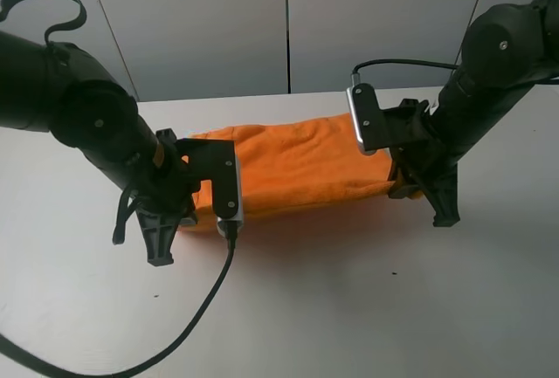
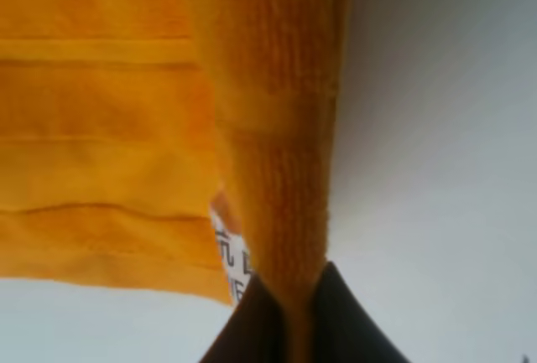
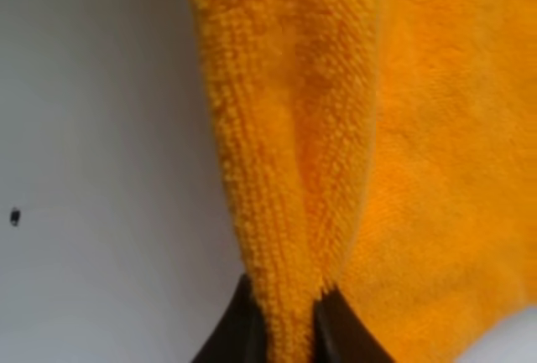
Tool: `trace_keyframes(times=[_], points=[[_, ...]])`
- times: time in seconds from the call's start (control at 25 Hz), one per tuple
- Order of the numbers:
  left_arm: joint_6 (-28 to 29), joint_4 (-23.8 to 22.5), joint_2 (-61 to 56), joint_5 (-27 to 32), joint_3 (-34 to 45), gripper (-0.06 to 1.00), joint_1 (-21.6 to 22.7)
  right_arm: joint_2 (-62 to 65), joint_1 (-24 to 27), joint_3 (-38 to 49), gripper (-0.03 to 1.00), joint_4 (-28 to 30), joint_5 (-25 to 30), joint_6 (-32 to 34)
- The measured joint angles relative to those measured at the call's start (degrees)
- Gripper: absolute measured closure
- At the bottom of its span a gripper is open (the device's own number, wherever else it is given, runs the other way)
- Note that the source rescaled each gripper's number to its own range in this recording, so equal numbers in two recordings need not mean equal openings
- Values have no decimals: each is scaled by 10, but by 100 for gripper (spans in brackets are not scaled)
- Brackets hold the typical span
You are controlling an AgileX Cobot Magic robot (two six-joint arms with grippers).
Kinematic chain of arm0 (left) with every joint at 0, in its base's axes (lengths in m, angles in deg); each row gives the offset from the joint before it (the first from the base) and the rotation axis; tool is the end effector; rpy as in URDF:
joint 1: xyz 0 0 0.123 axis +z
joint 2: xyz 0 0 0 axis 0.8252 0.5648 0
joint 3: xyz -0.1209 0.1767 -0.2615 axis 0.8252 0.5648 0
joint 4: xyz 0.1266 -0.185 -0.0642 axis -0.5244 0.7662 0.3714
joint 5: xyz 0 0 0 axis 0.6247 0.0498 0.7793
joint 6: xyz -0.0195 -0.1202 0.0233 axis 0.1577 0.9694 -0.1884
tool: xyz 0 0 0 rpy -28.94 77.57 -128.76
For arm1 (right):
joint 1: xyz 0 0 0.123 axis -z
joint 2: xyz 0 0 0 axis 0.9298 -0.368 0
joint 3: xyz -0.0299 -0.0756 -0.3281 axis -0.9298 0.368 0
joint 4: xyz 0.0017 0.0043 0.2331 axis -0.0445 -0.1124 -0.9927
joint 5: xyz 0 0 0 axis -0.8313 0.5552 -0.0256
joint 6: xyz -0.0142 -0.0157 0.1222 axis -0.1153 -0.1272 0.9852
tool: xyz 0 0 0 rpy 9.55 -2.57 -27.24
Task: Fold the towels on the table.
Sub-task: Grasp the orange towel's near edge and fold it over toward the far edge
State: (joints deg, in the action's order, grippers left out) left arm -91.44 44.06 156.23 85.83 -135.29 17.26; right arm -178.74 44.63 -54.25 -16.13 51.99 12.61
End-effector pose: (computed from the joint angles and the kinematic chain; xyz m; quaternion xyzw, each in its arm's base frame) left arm 0.2528 -0.1812 0.1901 0.6441 0.7500 0.0658 0.1353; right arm 0.2650 0.1221 0.1963 -0.7124 0.6920 -0.0248 0.1139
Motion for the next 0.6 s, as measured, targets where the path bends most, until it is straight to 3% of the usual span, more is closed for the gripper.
trace_keyframes(times=[0.6], points=[[12, -109, -1, 3, -78, 94, 44, -12, -2, -83, 97, 48, -3, 12]])
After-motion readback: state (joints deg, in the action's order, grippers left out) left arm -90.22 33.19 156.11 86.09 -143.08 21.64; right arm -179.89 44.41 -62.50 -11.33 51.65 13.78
